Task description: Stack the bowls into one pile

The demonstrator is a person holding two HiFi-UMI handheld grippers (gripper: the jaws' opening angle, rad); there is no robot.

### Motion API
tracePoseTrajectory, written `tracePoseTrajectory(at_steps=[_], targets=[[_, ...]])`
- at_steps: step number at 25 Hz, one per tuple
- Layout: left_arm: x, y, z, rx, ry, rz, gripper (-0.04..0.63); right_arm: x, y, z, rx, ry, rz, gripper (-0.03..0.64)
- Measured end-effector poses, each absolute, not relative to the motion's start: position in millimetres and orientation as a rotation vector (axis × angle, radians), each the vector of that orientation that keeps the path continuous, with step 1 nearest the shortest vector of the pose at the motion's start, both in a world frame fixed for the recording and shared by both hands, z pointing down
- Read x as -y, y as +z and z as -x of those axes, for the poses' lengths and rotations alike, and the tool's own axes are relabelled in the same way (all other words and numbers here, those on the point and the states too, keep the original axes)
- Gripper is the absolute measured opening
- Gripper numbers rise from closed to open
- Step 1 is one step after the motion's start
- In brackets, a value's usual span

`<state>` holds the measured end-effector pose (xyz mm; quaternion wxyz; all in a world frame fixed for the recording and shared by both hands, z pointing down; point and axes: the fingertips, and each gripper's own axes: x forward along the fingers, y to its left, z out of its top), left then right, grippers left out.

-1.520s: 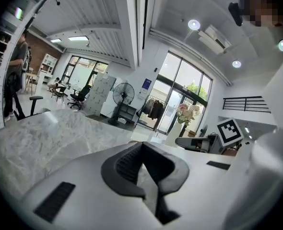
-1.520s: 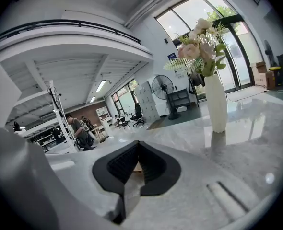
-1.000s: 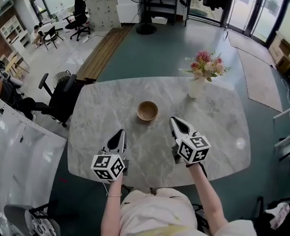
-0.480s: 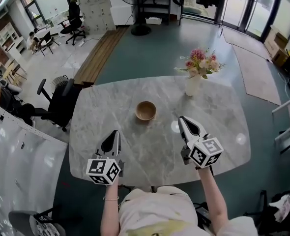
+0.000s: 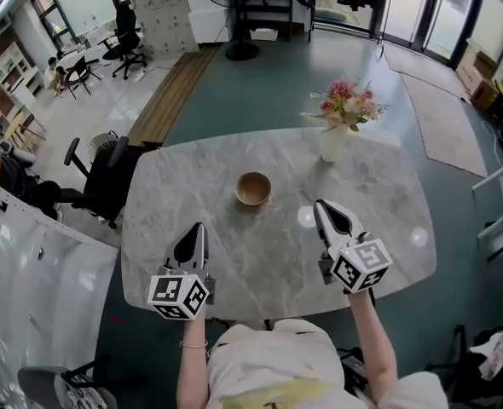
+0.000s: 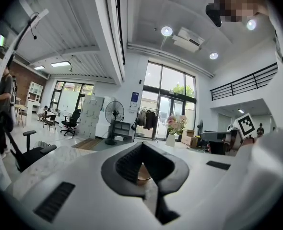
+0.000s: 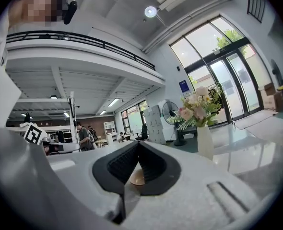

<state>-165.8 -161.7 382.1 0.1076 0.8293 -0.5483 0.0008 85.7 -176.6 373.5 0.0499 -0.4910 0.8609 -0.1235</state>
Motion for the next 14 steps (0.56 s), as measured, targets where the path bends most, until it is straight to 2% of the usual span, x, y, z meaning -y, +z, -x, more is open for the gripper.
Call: tracePoseTrajectory(at_steps=[14], targets=[[150.5,373.9,182.9,1.682,-0.018,-2.424,0.000,165.8,373.5,-89.4,-2.610,-0.319,1.537,0.006]])
